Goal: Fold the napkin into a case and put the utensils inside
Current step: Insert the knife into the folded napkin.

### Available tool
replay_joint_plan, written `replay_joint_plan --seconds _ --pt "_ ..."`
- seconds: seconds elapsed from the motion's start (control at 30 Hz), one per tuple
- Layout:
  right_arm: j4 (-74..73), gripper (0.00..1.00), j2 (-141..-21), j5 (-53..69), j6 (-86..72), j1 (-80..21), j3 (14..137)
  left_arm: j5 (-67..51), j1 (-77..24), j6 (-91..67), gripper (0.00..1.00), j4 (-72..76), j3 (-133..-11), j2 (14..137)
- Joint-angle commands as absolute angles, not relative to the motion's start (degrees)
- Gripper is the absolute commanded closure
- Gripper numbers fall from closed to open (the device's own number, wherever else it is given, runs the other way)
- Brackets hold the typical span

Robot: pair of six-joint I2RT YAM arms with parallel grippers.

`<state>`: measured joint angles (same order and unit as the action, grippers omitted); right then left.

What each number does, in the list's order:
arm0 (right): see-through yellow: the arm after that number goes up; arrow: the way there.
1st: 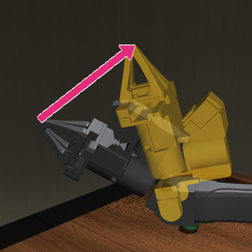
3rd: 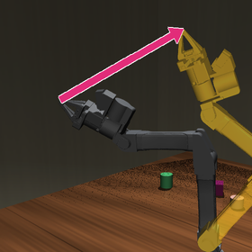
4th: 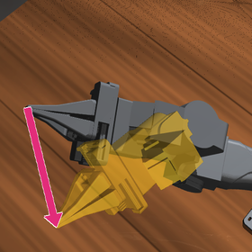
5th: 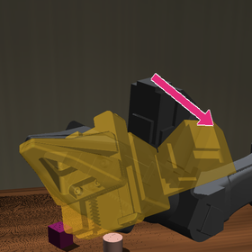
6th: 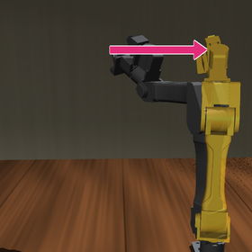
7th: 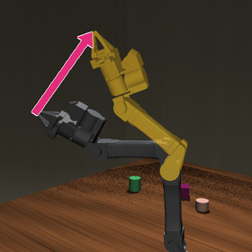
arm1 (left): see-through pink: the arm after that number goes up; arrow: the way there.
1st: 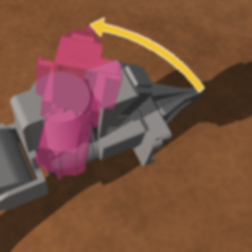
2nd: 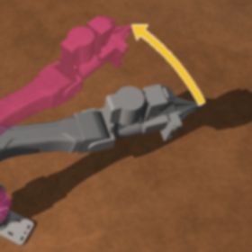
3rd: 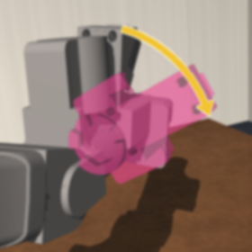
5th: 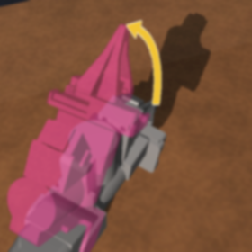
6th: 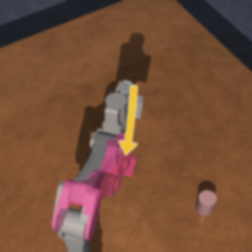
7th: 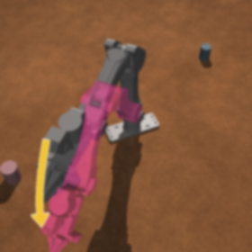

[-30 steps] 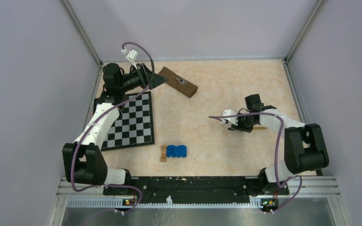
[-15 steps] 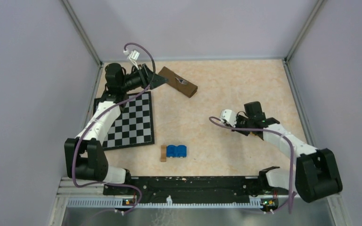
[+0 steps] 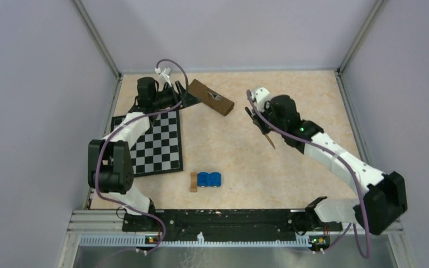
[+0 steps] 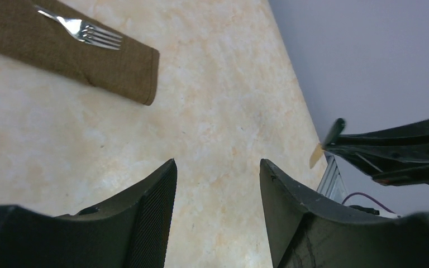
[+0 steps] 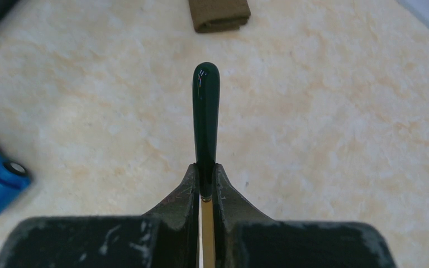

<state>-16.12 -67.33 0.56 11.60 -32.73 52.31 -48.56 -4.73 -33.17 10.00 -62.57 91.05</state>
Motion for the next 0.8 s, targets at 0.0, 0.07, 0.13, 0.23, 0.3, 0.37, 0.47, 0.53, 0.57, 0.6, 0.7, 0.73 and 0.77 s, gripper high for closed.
replay_joint_plan --seconds 0.0,0.07,0.13,0.23,0.3,0.37,0.47,0.53,0.57,0.6,0.7,0.73,0.77 --pt "-21.37 1.00 -79.89 1.37 5.01 -34.97 70.70 -44.55 -3.73 -31.17 0.39 5.09 -70.42 96.77" --pt "-29.11 1.00 -89.71 4.42 4.92 -35.04 83.38 -43.86 -3.65 -31.71 0.39 3.88 -74.21 100.33" --pt "-38.42 1.00 -100.85 5.14 4.28 -35.04 97.27 -43.47 -3.31 -33.15 0.39 3.69 -78.17 104.62" --pt "-47.33 1.00 -113.18 1.59 3.06 -35.26 113.58 -42.57 -2.87 -34.00 0.40 3.88 -82.67 109.77" --pt "-50.45 1.00 -119.27 0.30 3.05 -35.63 121.97 -42.09 -2.61 -34.40 0.40 3.97 -85.81 113.16" --pt "-52.22 1.00 -124.23 -3.35 3.73 -36.10 128.78 -42.32 -2.30 -35.37 0.40 4.99 -88.57 116.62" --pt "-56.82 1.00 -132.41 -5.17 7.53 -36.47 139.80 -42.93 -2.03 -36.64 0.42 6.63 -92.47 121.24" --pt "-57.87 1.00 -135.44 -5.29 9.99 -36.56 142.51 -42.78 -2.03 -37.30 0.43 7.66 -95.27 124.41" --pt "-57.46 1.00 -136.24 -5.36 10.99 -36.56 142.71 -42.60 -2.02 -37.39 0.43 8.10 -96.31 125.59" --pt "-56.95 1.00 -136.84 -5.36 11.86 -36.56 142.69 -42.24 -2.05 -37.44 0.44 8.24 -97.35 126.80" --pt "-54.96 1.00 -137.92 -4.06 14.54 -36.69 142.60 -40.74 -1.95 -38.48 0.46 9.51 -99.06 129.58" --pt "-54.14 1.00 -138.23 -3.85 15.22 -36.67 142.56 -40.62 -1.91 -39.32 0.47 10.85 -99.13 130.27" --pt "-53.37 1.00 -138.58 -4.01 15.81 -36.81 142.55 -40.62 -1.89 -40.11 0.47 11.92 -99.18 130.93"
